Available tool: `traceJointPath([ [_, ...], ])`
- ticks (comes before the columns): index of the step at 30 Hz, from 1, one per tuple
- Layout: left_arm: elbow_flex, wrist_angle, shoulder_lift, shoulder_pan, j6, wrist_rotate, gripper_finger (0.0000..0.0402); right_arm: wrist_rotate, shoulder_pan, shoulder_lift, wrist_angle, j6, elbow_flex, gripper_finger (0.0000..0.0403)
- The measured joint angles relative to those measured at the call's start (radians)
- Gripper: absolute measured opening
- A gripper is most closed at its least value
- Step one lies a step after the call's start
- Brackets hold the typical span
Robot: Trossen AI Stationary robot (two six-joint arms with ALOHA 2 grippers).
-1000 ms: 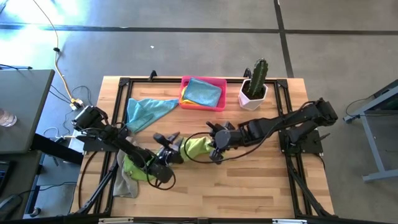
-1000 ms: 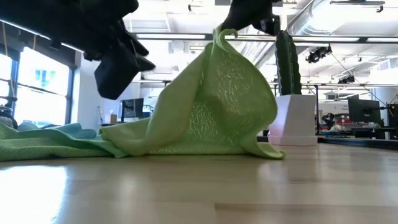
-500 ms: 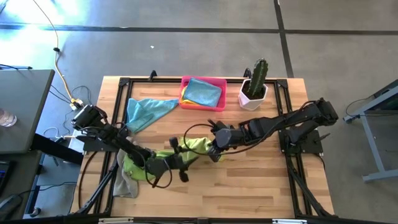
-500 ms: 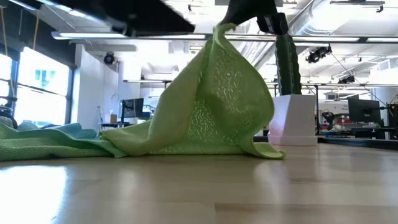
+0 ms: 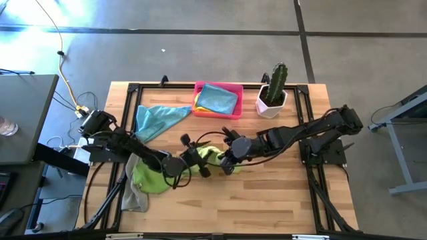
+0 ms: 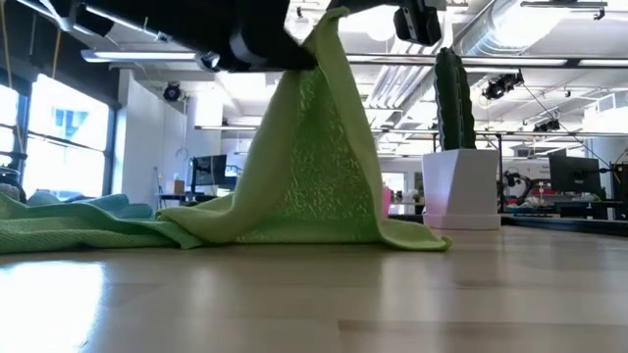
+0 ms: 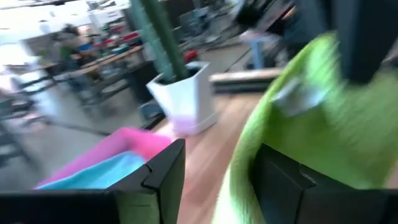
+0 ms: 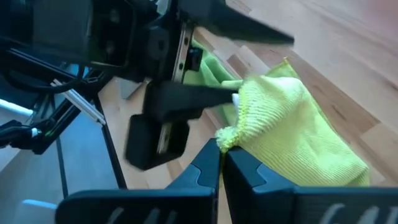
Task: Fold microfiber towels
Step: Fold the light green microfiber cloth on the table
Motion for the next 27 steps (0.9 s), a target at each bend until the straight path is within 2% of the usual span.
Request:
traceJointPath([
  [6,0.000,-0.222,0.000,-0.045,-0.057,-0.269,0.0158,-0.003,0.026,0.000,-0.012,-0.017,0.000,0.0000],
  [9,0.000,-0.340,0.001,-0.071,-0.145,-0.306,0.0158,-0.008,0.038,0.000,-0.054,-0.025,0.000,0.0000],
  [13,0.000,-0.520,0.000,-0.094,-0.310,-0.306,0.0158,-0.013,0.054,0.000,-0.099,-0.039,0.000,0.0000],
  [19,0.000,-0.808,0.001,-0.098,-0.647,-0.187,0.0158,-0.081,0.080,-0.009,-0.094,-0.029,0.000,0.0000],
  [24,0.000,-0.954,0.000,-0.098,-0.806,-0.024,0.0158,-0.082,0.094,-0.061,-0.095,-0.017,0.000,0.0000],
  [27,0.000,-1.006,0.001,-0.103,-0.829,0.063,0.0158,-0.071,0.095,-0.100,-0.099,-0.007,0.000,0.0000],
])
